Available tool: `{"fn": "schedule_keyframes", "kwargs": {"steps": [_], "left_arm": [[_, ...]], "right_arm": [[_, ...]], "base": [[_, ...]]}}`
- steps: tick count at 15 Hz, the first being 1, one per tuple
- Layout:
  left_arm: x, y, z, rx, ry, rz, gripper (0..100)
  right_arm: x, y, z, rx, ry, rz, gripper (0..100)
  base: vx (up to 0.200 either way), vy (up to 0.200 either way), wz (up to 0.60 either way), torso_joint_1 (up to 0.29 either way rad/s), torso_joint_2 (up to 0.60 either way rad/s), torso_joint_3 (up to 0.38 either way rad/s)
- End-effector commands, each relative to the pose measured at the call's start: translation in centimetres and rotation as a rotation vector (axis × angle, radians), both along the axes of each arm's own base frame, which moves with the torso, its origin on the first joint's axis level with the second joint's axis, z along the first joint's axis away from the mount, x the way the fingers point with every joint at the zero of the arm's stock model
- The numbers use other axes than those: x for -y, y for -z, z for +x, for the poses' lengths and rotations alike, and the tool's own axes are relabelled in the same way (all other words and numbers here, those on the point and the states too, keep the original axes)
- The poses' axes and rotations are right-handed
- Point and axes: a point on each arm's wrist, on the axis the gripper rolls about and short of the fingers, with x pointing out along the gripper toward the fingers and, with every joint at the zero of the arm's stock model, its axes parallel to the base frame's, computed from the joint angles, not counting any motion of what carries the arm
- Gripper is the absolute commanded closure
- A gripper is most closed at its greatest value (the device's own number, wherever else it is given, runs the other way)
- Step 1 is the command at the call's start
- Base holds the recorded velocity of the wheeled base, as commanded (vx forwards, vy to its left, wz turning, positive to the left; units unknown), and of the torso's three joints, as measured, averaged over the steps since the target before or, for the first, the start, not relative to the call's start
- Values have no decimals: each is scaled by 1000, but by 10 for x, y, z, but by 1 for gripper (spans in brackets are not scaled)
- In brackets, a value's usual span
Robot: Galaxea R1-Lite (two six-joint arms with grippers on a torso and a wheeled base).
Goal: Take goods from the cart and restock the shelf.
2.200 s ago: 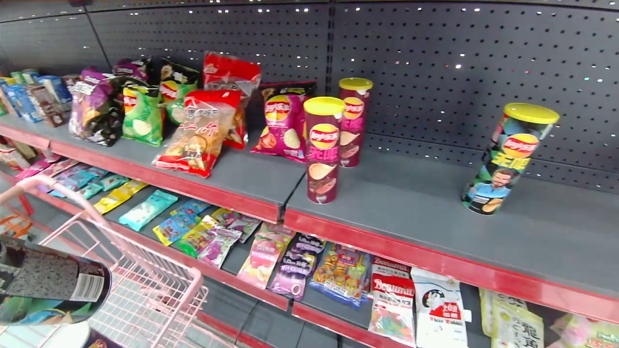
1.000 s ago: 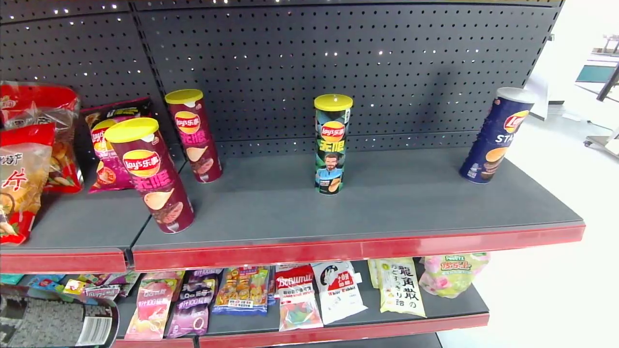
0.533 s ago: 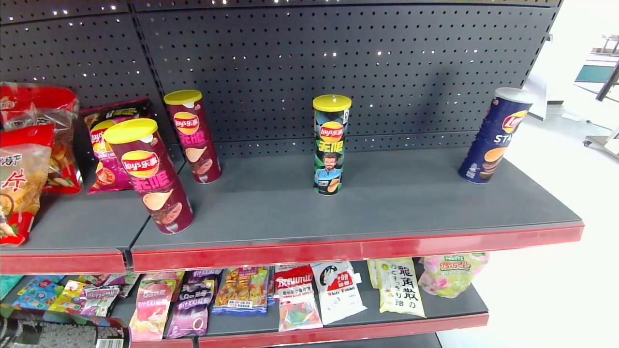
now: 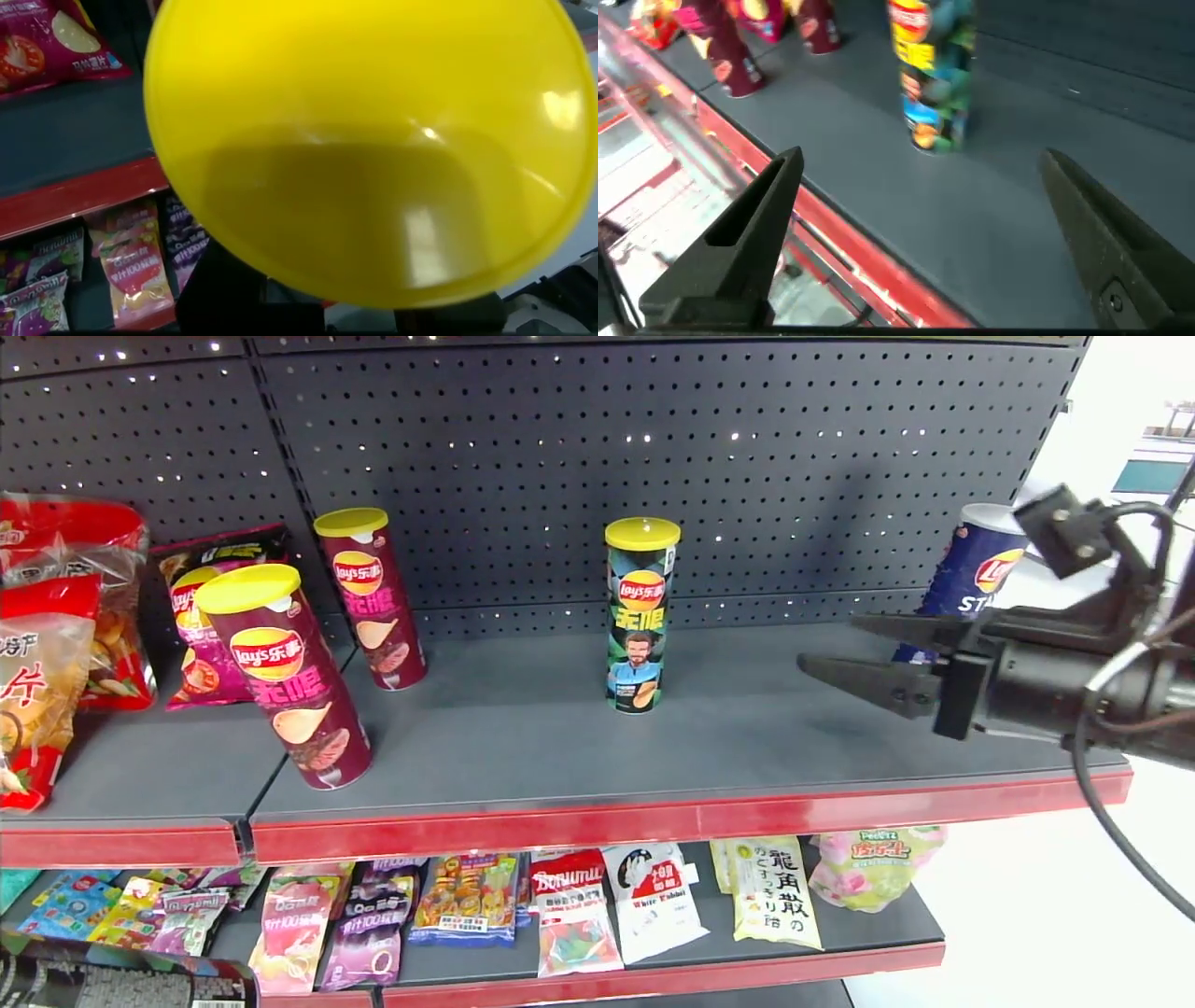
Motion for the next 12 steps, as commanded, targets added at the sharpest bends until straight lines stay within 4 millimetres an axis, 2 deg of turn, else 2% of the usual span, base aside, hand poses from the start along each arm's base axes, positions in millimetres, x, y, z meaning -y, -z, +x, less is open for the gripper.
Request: {"fn": "schedule_keyframes", "kwargs": {"steps": [1,3,7,12], "left_arm": [[1,1,2,-13,-1,4,100],[1,2,4,-24,2,5,100],[2,-1,6,-25,2,6,100],[2,-3,6,-24,3,5,100]], "right_arm": [[-32,23,53,-67,-64,-26,0],[-47,23,78,-52,-97,-17,0],[-59,28,110,-43,-173,-1,0],[-55,37,135,-9,-150,-30,0]], "base": [[0,0,0,0,0,0],[0,0,0,0,0,0],[0,0,0,0,0,0],[0,0,0,0,0,0]]}}
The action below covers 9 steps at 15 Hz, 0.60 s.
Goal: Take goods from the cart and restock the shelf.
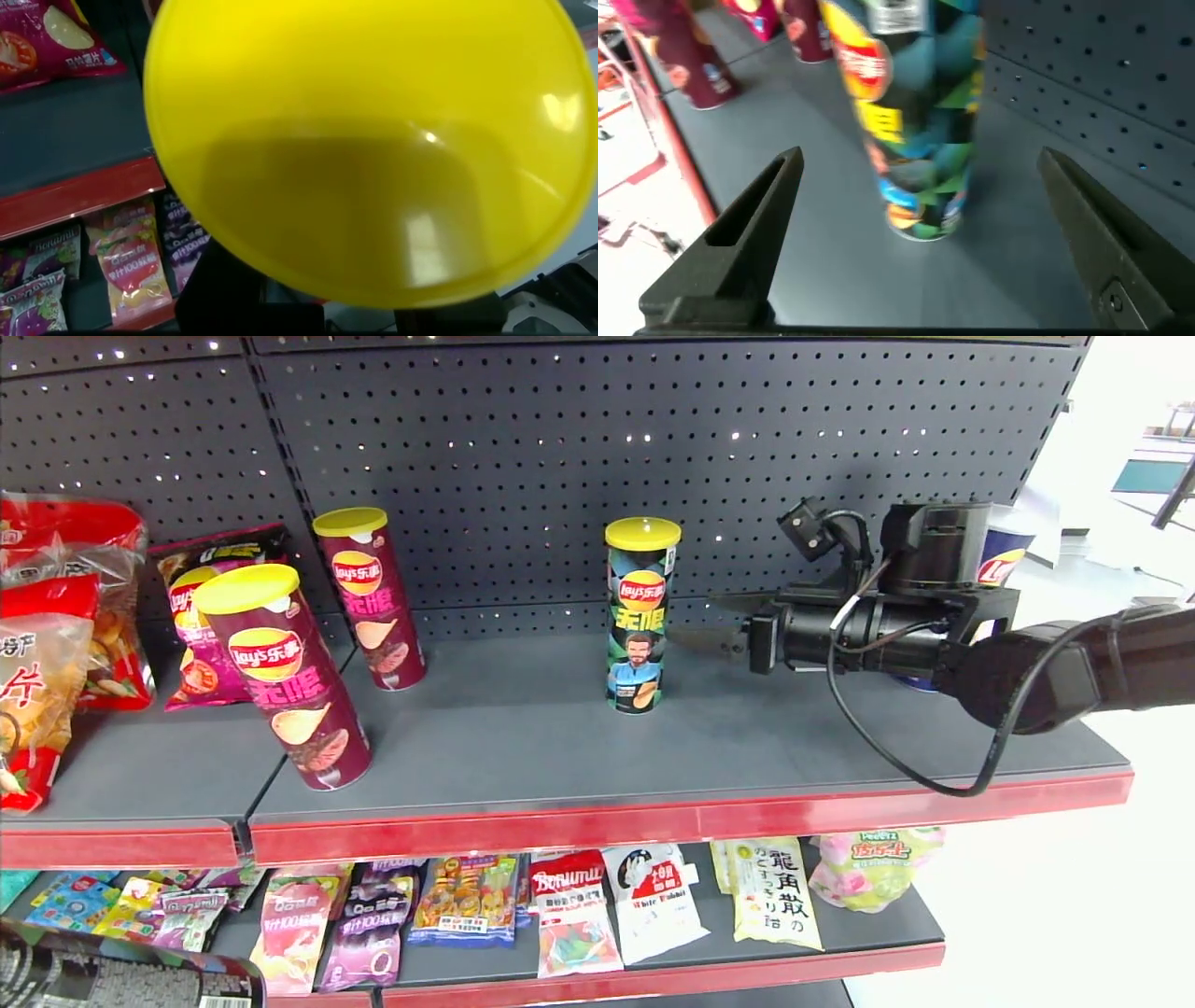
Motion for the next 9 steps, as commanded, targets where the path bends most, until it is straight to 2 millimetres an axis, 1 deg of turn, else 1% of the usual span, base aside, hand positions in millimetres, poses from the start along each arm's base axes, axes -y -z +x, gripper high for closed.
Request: {"fn": "schedule_keyframes", "kwargs": {"steps": [1,9], "left_arm": [[0,1,2,-10,2,2,100],[0,-1,1,-3,0,0,100]], "right_arm": [[-1,6,14,-3,6,0,0],[-12,6,37,33,-31,18,0]], "base": [[0,0,0,0,0,0],[0,0,0,0,0,0]]}}
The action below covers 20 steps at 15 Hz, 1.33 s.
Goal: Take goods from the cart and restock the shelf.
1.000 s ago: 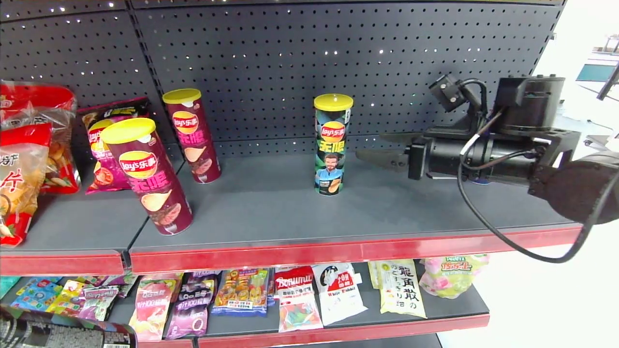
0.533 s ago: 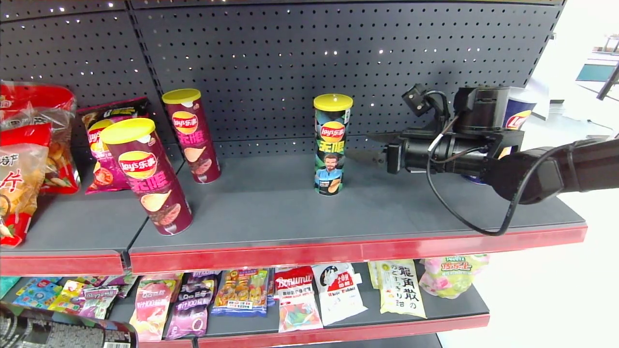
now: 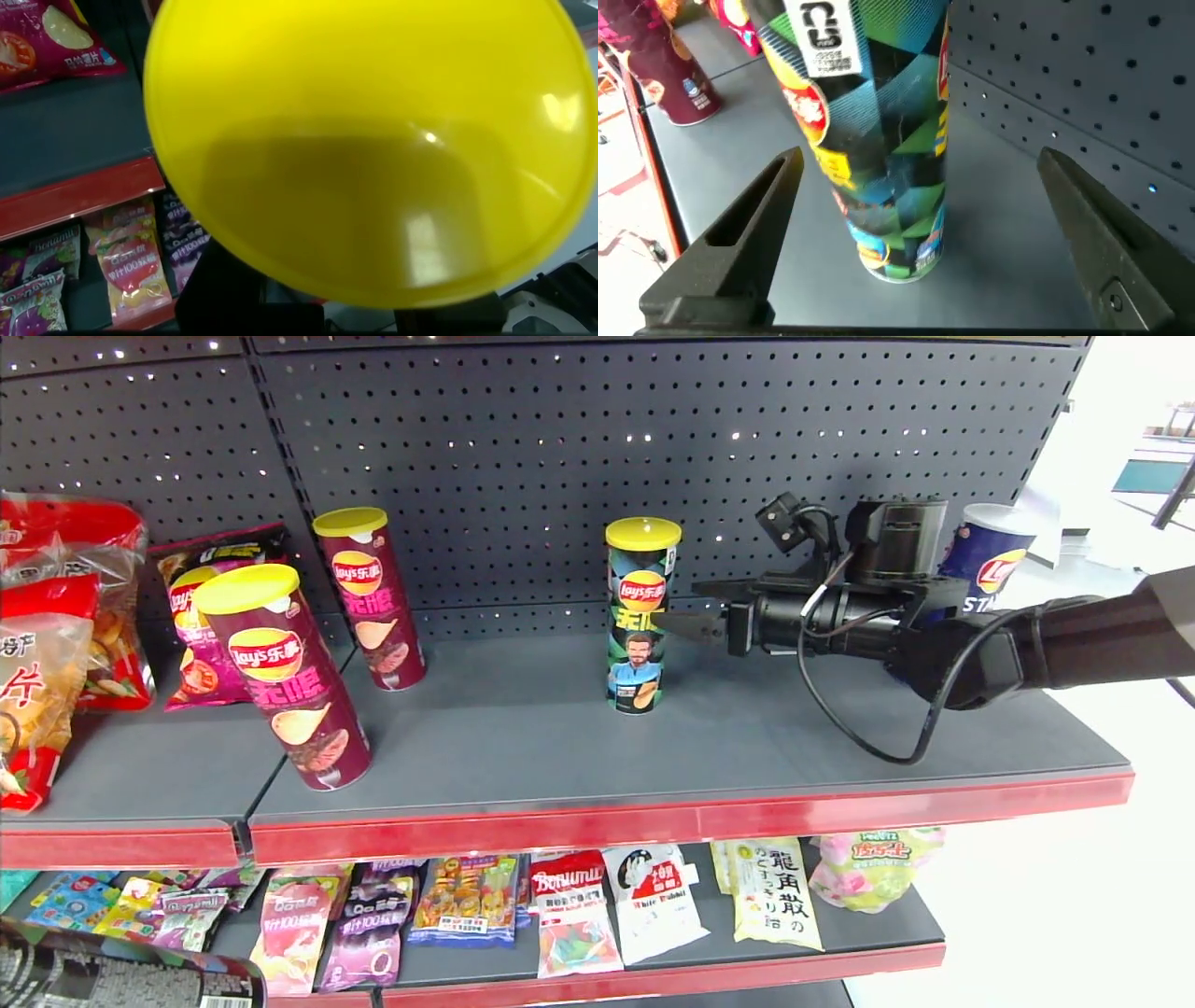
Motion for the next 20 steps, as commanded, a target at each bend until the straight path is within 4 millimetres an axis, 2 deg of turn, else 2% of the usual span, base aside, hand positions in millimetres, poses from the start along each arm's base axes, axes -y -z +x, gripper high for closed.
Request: {"fn": "schedule_keyframes", "kwargs": {"steps": [1,5,8,17,18,20], "left_arm": [[0,-1,0,2,-2,-1,100],[0,-2,0,3,0,-2,100],[0,-2,0,5,-6,-1,100],[0,-3,0,8,-6,-2,100],[0,-3,-1,9,-6,-3,100],[0,-3,-1,12,-6,-3,100]], "right_arm": [[-3,2,5,3,-10,2,0],[-15,6,1,-9,-71,4,0],[-30,8,6,3,-100,8,0],[-45,9,15,16,-152,21,0],[-46,9,19,26,-153,25,100],[-50,8,22,37,-156,31,100]], "base": [[0,0,0,0,0,0],[0,0,0,0,0,0],[0,0,0,0,0,0],[0,0,0,0,0,0],[0,0,0,0,0,0],[0,0,0,0,0,0]]}}
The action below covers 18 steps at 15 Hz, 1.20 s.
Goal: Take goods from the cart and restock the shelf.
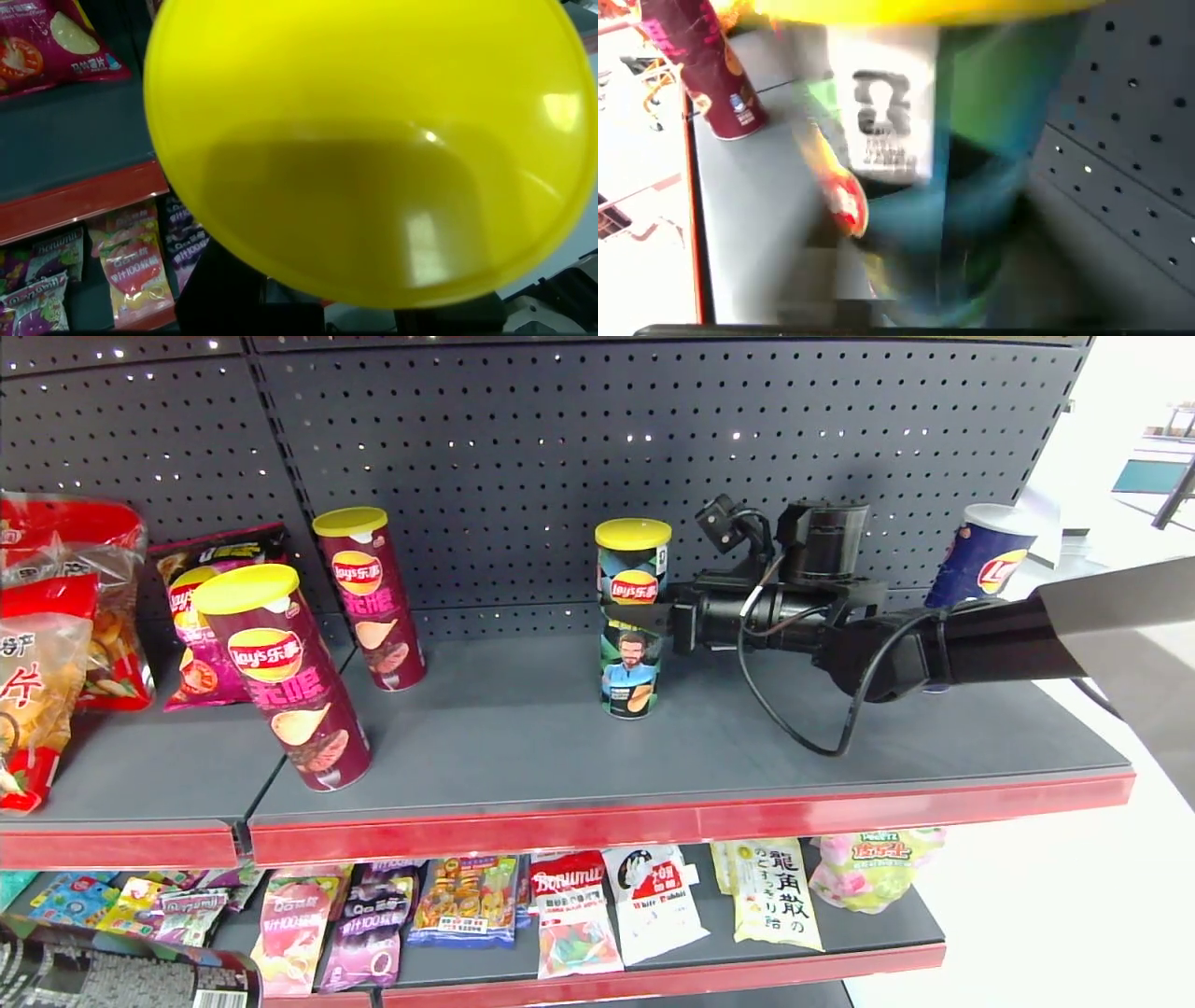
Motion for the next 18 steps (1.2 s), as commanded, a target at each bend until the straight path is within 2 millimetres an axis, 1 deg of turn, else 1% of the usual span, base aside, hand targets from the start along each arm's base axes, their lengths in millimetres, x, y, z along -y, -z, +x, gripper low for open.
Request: {"fn": "schedule_keyframes", "kwargs": {"steps": [1,3,5,7,8,9,11,12,15,16,18], "left_arm": [[0,-1,-1,5,0,-2,100],[0,-2,-1,9,-2,-3,100],[0,-2,-1,11,-2,-4,100],[-1,-2,-2,14,-2,-4,100],[-1,-2,-2,15,-2,-5,100],[-1,-2,-2,14,-2,-4,100],[0,-2,-1,11,1,-4,100],[0,-2,-1,8,3,-3,100],[0,-2,-1,9,3,-4,100],[0,-2,-1,13,3,-3,100],[0,-2,-2,14,1,-5,100]], "right_arm": [[-6,5,1,-3,-10,-2,100],[-7,6,-1,-8,-11,-5,100],[-8,1,-6,-1,-13,-4,100],[-2,-11,-26,-1,-18,-5,100],[0,-12,-33,-5,-20,-10,100],[8,-16,-51,-18,-23,-19,100],[13,-18,-70,-30,-33,-29,100],[16,-16,-77,-24,-38,-42,100],[18,-3,-86,-9,-48,-66,100],[14,-3,-92,-11,-64,-65,100],[9,-5,-94,-4,-75,-62,100]], "base": [[0,0,0,0,0,0],[0,0,0,0,0,0],[0,0,0,0,0,0],[0,0,0,0,0,0],[0,0,0,0,0,0],[0,0,0,0,0,0],[0,0,0,0,0,0],[0,0,0,0,0,0],[0,0,0,0,0,0],[0,0,0,0,0,0],[0,0,0,0,0,0]]}}
